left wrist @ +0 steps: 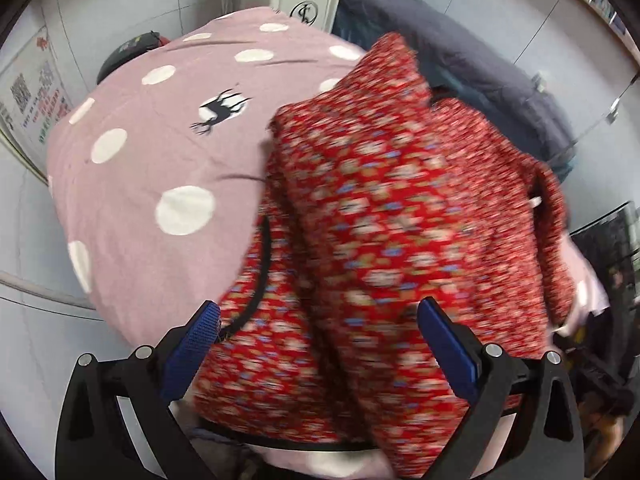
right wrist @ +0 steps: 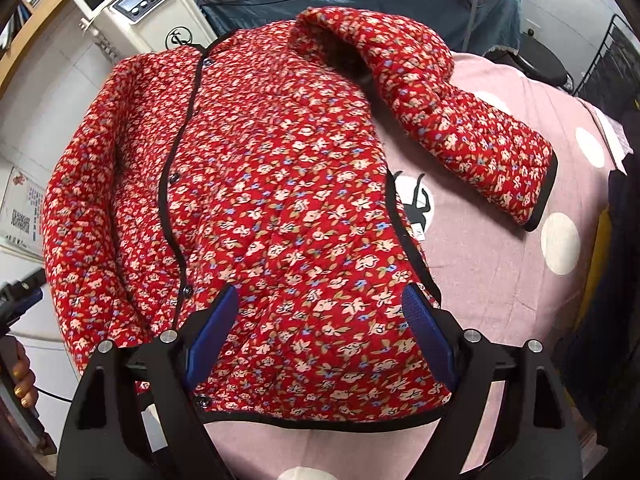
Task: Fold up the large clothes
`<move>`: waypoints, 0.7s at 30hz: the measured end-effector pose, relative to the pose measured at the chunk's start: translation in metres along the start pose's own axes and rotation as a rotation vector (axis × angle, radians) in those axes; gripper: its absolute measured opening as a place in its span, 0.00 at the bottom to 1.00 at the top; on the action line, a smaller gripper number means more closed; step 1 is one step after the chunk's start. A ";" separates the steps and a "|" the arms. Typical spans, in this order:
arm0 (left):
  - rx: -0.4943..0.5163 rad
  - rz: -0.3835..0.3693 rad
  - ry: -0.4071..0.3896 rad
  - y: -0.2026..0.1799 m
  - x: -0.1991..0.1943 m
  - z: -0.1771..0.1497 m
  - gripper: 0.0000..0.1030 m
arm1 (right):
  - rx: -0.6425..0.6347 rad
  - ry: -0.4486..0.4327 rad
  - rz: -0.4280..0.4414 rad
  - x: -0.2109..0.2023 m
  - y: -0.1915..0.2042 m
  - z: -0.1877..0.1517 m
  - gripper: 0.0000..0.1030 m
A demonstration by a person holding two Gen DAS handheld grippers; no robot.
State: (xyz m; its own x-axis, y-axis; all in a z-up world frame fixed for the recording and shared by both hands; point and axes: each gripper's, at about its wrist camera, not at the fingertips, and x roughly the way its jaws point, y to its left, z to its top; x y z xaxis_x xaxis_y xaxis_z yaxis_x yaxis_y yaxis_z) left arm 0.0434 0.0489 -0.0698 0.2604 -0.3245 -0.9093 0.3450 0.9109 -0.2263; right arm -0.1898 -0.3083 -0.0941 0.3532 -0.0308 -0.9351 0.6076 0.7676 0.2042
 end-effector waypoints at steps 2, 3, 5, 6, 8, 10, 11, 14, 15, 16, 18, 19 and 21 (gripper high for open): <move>-0.026 -0.069 -0.017 -0.010 -0.007 -0.001 0.94 | -0.005 -0.002 0.003 -0.001 0.002 0.001 0.80; -0.013 -0.097 -0.007 -0.021 -0.005 -0.004 0.94 | -0.006 -0.002 0.003 -0.001 0.002 0.001 0.80; 0.080 -0.049 0.078 -0.044 0.013 -0.009 0.94 | -0.007 0.003 0.001 0.001 0.004 0.002 0.80; 0.176 0.012 0.158 -0.059 0.031 -0.014 0.94 | -0.007 0.004 0.000 0.001 0.004 0.002 0.80; 0.278 0.114 0.217 -0.072 0.062 -0.030 0.94 | -0.010 0.004 -0.004 0.001 0.006 0.002 0.80; 0.272 0.159 0.257 -0.069 0.077 -0.038 0.87 | -0.020 0.001 -0.014 0.000 0.008 0.002 0.80; 0.241 0.119 0.265 -0.064 0.079 -0.037 0.80 | -0.026 -0.004 -0.020 -0.001 0.008 0.001 0.80; 0.184 0.086 0.265 -0.045 0.076 -0.024 0.41 | -0.041 -0.026 -0.045 -0.005 0.007 -0.002 0.80; 0.160 0.085 0.249 -0.035 0.071 -0.014 0.30 | -0.040 -0.023 -0.057 -0.005 0.006 -0.003 0.80; 0.131 0.099 0.221 -0.023 0.065 -0.002 0.25 | -0.038 -0.019 -0.058 -0.005 0.004 -0.003 0.80; 0.066 0.149 0.149 0.004 0.049 0.024 0.24 | -0.037 -0.018 -0.066 -0.006 0.003 -0.004 0.80; 0.030 0.182 0.107 0.020 0.041 0.038 0.23 | -0.037 -0.019 -0.070 -0.005 0.003 -0.004 0.80; -0.032 0.285 0.008 0.055 0.023 0.071 0.22 | -0.035 -0.011 -0.073 -0.004 0.003 -0.002 0.80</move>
State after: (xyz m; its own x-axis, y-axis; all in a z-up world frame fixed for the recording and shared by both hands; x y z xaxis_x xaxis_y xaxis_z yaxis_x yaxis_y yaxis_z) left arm 0.1321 0.0739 -0.0784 0.3358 -0.0528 -0.9405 0.2303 0.9727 0.0276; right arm -0.1911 -0.3043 -0.0904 0.3166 -0.0944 -0.9439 0.6070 0.7848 0.1251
